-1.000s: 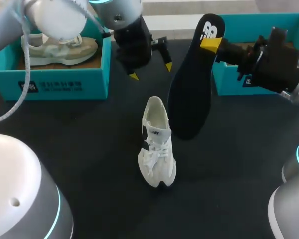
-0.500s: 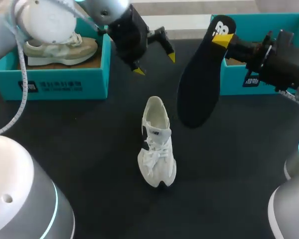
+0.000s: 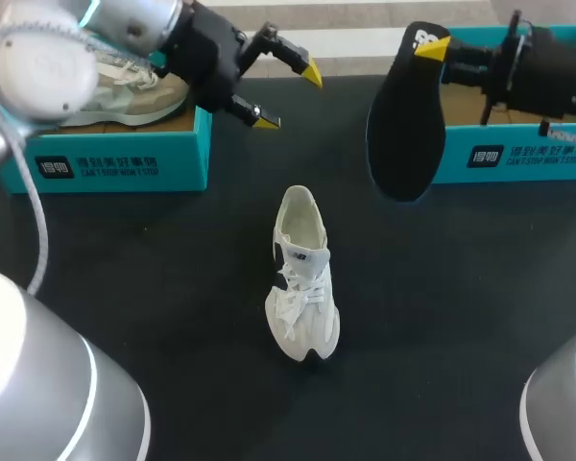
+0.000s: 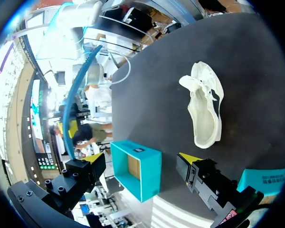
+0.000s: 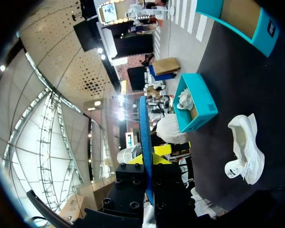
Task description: Take the shoe out of the shoebox, open the shoe tongue, remove and reinsert the insole, then place the shoe into the shoebox
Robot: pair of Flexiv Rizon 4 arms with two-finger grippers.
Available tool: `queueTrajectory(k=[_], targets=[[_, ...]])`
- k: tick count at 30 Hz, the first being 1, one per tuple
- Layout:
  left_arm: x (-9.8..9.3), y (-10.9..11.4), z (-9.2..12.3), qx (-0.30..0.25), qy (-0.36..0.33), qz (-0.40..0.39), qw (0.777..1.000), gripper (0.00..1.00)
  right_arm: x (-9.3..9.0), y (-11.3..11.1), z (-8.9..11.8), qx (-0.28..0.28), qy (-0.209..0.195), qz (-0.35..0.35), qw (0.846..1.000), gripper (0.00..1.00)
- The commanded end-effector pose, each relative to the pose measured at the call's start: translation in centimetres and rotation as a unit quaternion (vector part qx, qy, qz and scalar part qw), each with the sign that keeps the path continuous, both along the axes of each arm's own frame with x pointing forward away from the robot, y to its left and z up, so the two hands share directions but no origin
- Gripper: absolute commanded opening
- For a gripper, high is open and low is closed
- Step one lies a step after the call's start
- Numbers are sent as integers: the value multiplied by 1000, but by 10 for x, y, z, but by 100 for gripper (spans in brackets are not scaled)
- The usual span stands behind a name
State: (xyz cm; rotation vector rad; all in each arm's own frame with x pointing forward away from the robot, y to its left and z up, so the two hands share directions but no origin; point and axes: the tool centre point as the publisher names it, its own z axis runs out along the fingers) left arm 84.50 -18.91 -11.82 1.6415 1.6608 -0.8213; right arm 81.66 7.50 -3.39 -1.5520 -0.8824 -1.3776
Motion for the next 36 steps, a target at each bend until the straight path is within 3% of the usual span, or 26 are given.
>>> queueTrajectory(k=[1,11,28,36], targets=[[-12,2,2,-232,-16,25,972,100,36,11,-5,-29,25,36,999,0],[-15,-5,21,-340,-30,47,939,100,54,34,-18,-26,45,75,996,0],[-23,-39,25,-351,-36,30,935,100,53,71,-42,-7,67,93,993,0],[-29,-48,27,-348,-33,10,937,87,58,81,-51,-7,74,101,992,0]])
